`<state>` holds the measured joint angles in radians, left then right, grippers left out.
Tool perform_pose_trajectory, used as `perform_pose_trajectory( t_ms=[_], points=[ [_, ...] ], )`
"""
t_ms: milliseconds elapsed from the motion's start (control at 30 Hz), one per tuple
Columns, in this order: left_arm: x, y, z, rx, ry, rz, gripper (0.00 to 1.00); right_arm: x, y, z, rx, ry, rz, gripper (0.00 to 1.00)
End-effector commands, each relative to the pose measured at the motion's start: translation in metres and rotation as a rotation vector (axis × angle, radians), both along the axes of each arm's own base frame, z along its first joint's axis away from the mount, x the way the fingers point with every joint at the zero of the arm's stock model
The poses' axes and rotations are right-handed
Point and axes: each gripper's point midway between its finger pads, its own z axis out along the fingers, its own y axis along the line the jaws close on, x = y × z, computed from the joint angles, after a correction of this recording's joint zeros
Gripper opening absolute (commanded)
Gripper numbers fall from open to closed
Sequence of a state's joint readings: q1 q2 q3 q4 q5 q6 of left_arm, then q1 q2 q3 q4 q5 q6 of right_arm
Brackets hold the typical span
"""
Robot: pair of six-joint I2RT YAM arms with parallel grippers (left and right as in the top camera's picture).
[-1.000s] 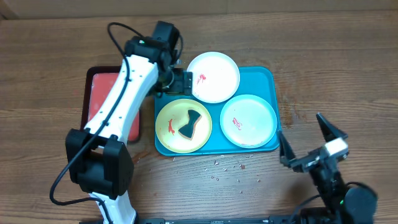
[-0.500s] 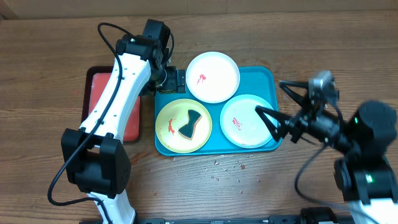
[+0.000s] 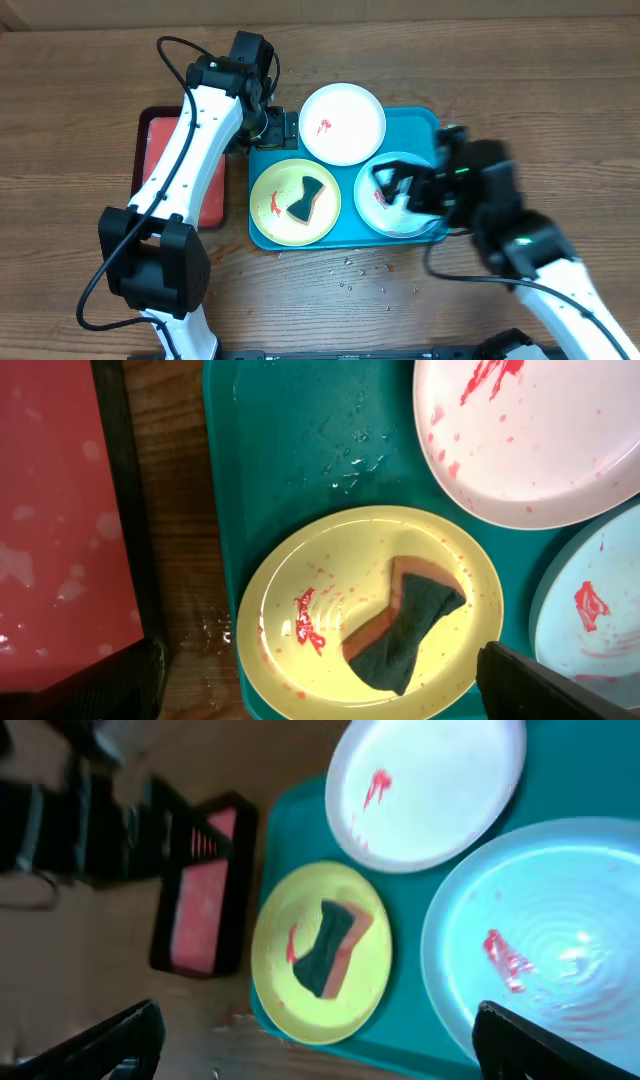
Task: Clean dirty plates on tray and stack at the side
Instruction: 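Grasp the yellow plate rim with the right gripper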
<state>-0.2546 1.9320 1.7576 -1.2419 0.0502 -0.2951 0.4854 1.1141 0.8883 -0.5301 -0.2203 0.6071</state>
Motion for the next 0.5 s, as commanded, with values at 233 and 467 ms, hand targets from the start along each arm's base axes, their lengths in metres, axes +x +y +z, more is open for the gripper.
perform_pose_trajectory(
  t_ms=[233,467],
  points=[
    [-0.002,0.002,0.001,0.01,-0.001,-0.002,1.0,0.005,0.073,-0.068,-0.154,0.026,0.025,0.92],
    [-0.001,0.002,0.001,0.009,-0.004,-0.002,1.0,0.013,0.069,-0.089,-0.025,0.231,-0.195,0.77]
  ],
)
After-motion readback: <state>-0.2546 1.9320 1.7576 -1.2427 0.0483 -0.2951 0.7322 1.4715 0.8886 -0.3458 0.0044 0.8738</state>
